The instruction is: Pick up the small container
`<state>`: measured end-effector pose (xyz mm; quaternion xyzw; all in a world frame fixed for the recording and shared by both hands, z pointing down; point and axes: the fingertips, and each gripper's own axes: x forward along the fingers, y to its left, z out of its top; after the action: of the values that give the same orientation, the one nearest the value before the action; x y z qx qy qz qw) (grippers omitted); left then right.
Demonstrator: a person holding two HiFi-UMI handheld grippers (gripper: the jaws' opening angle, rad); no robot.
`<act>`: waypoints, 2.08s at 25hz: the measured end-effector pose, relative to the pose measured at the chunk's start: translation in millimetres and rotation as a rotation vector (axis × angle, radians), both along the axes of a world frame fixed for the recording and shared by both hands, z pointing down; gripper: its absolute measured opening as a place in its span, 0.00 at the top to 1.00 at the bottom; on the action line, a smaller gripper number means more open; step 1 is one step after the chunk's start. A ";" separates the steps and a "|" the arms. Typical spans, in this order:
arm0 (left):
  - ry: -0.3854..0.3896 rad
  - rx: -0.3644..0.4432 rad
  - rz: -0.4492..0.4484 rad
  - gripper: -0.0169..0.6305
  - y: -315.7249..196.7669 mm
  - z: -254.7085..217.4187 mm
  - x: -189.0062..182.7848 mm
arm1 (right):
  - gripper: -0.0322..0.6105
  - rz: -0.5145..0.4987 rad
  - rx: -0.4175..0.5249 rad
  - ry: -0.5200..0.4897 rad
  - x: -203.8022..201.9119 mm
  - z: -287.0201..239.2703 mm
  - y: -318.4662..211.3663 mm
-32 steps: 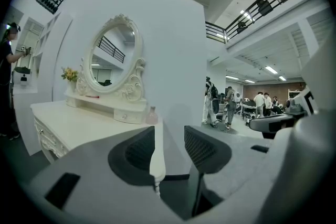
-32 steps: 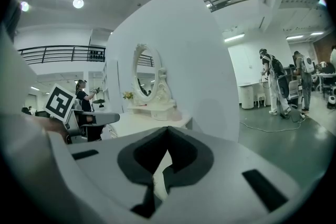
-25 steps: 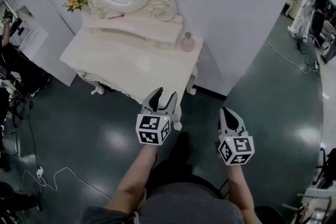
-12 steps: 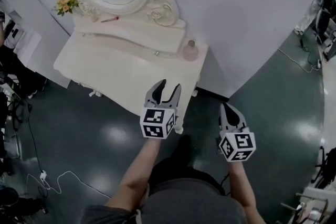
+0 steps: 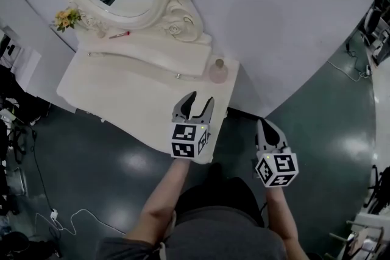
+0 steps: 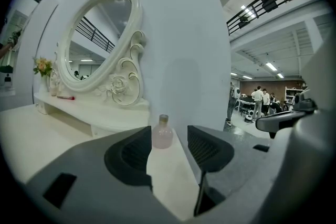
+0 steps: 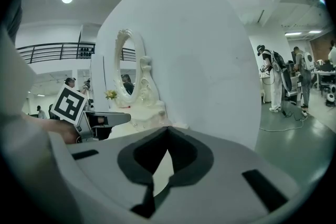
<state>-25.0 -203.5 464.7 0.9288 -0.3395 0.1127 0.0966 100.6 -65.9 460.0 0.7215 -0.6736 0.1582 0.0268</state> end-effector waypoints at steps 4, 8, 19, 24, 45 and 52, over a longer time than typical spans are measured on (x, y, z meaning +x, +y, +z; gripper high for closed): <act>-0.012 -0.004 0.011 0.66 -10.0 4.4 11.1 | 0.95 0.006 0.002 0.000 6.0 0.6 -8.9; -0.018 -0.004 0.013 0.66 -18.5 6.0 22.4 | 0.95 0.006 0.004 0.000 14.8 0.1 -17.1; -0.042 -0.013 -0.045 0.66 -51.9 11.5 57.3 | 0.95 -0.059 0.005 -0.006 53.9 -1.9 -59.9; -0.059 -0.028 -0.090 0.66 -67.9 18.5 70.1 | 0.95 -0.104 -0.005 -0.012 71.4 1.6 -80.6; -0.118 -0.109 -0.240 0.66 -112.8 55.0 105.1 | 0.95 -0.242 -0.024 -0.028 111.5 9.5 -127.9; -0.127 -0.126 -0.284 0.66 -125.4 65.9 111.1 | 0.94 -0.277 -0.020 -0.040 117.1 12.1 -138.3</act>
<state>86.1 -328.9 530.6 0.8547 -0.4650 0.1773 0.1478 217.7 -204.1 472.1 0.6180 -0.7655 0.1740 0.0425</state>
